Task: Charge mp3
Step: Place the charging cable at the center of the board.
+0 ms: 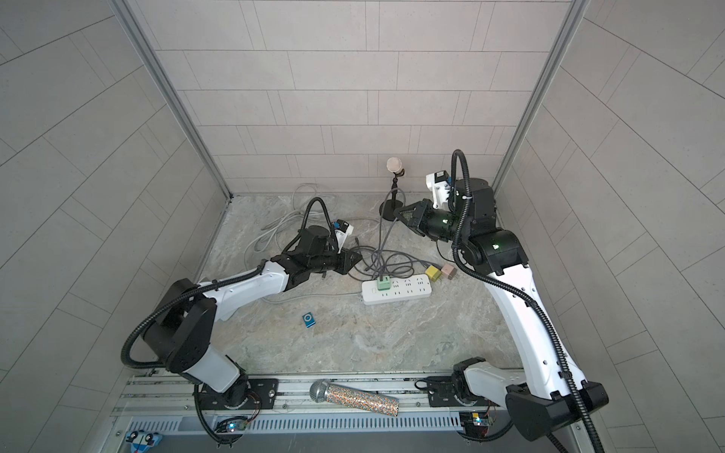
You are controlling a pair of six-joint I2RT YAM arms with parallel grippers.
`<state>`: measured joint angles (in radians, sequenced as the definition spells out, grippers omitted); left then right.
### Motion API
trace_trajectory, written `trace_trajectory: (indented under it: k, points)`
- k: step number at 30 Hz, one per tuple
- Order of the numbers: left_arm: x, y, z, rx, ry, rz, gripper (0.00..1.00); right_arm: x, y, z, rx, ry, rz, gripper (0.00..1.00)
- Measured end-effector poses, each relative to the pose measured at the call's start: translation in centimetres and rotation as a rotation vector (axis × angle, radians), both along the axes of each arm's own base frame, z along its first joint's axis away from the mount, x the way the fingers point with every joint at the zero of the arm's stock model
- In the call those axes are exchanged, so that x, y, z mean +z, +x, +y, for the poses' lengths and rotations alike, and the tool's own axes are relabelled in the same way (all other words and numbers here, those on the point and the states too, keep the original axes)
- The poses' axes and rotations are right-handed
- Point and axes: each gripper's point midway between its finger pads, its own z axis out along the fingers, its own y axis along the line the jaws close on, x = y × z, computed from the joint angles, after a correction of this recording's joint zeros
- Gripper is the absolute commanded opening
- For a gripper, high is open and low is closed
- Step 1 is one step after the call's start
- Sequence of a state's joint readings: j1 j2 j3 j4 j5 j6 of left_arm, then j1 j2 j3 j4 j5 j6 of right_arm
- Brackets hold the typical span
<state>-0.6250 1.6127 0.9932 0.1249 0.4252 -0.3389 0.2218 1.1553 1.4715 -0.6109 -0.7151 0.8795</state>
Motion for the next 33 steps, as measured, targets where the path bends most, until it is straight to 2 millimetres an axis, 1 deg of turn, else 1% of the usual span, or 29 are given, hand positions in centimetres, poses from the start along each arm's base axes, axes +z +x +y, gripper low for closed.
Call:
trace_trajectory:
  k: [1, 5, 6, 9, 13, 16, 19, 21, 23, 25, 27, 29, 33]
  points:
    - [-0.1, 0.0, 0.1, 0.002, 0.005, 0.004, 0.07, -0.2, -0.2, -0.1, 0.001, -0.002, 0.002, 0.0]
    - [-0.1, 0.3, 0.3, 0.014, 0.027, -0.011, 0.04, -1.8, -1.6, -0.3, 0.025, -0.018, 0.029, 0.0]
    - [0.1, 0.5, 0.4, 0.02, 0.03, -0.017, 0.0, -2.3, -2.1, -0.3, 0.037, -0.022, 0.037, 0.0]
    - [1.1, 1.5, 0.3, 0.041, 0.031, -0.048, 0.0, -3.5, -3.6, -0.5, 0.066, -0.035, 0.057, 0.0]
    - [2.5, 2.6, 0.0, 0.062, 0.023, -0.086, 0.0, -3.7, -6.0, -0.8, 0.116, -0.054, 0.045, 0.0]
    - [2.8, 2.9, 0.1, 0.073, 0.029, -0.101, 0.0, -3.7, -7.5, -0.9, 0.155, -0.071, 0.028, 0.0]
    - [2.9, 3.0, 0.2, 0.074, 0.032, -0.11, 0.0, -4.6, -8.8, -1.0, 0.187, -0.094, 0.03, 0.0]
    - [3.0, 2.9, 0.1, 0.064, 0.025, -0.11, 0.0, -6.0, -9.6, -1.2, 0.201, -0.118, 0.054, 0.0]
    - [3.2, 2.8, -0.2, 0.049, 0.012, -0.109, 0.0, -8.0, -10.2, -1.5, 0.205, -0.151, 0.094, 0.0]
    - [3.5, 2.6, -0.6, 0.027, -0.012, -0.118, 0.0, -10.1, -10.7, -2.3, 0.185, -0.193, 0.148, 0.0]
    - [3.5, 2.3, -0.9, 0.007, -0.029, -0.12, 0.0, -12.0, -11.1, -3.2, 0.155, -0.236, 0.197, 0.0]
    - [3.0, 1.8, -1.0, -0.014, -0.039, -0.111, 0.0, -13.6, -11.3, -4.3, 0.114, -0.281, 0.24, 0.0]
    - [1.8, 0.3, -1.5, -0.067, -0.054, -0.087, 0.01, -17.1, -11.0, -7.2, -0.015, -0.413, 0.33, 0.0]
